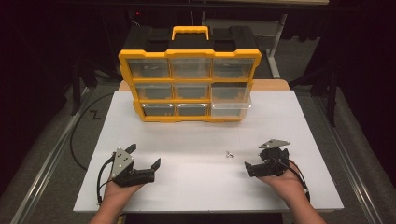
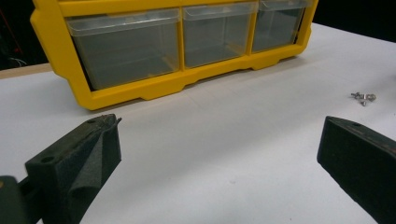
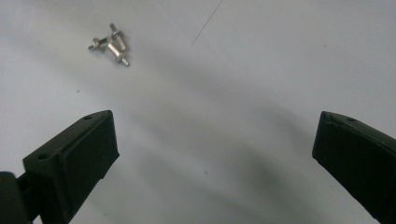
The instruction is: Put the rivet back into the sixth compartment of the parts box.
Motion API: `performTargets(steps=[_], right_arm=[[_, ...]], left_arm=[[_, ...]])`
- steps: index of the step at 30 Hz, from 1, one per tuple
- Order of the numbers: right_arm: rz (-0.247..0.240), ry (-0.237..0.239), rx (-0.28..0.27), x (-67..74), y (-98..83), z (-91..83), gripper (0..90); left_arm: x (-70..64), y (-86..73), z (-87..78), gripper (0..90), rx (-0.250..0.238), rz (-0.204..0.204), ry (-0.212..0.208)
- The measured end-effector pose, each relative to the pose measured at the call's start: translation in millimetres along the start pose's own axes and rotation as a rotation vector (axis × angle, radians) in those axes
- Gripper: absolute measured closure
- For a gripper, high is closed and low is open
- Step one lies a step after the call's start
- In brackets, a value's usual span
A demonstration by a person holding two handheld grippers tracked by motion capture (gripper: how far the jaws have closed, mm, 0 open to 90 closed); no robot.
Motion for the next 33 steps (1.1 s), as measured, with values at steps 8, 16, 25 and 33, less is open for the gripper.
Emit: performTargets(steps=[8,16,25,33], right_arm=[[-0.017,0.017,0.113,4.9,-3.7,-9.8,1.8],[-0.043,0.028,0.219,2.1,-10.3,-9.1,3.6],[-0.108,0.05,0.314,6.6,-14.2,-8.8,4.4],[-0.153,0.077,0.398,8.5,-17.5,-8.7,5.6]], left_arm=[[-0.8,2.0,-2.0,0.3,-0.017,0.001,-0.003],[-5.0,4.2,-3.9,0.3,-0.036,0.005,-0.024],[-6.8,4.5,-4.6,0.3,-0.042,0.011,-0.035],[-7.8,4.8,-5.6,0.3,-0.046,0.015,-0.04]])
Point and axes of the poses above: each handheld gripper's, and its own axes: z roughly forward along the jaws, y roughly out of its top, x roughly to its left, the point moved 10 cm from there along z, roughly forward along the jaws, and after that the axes turned 7 degrees about y, right-handed, at the moved point
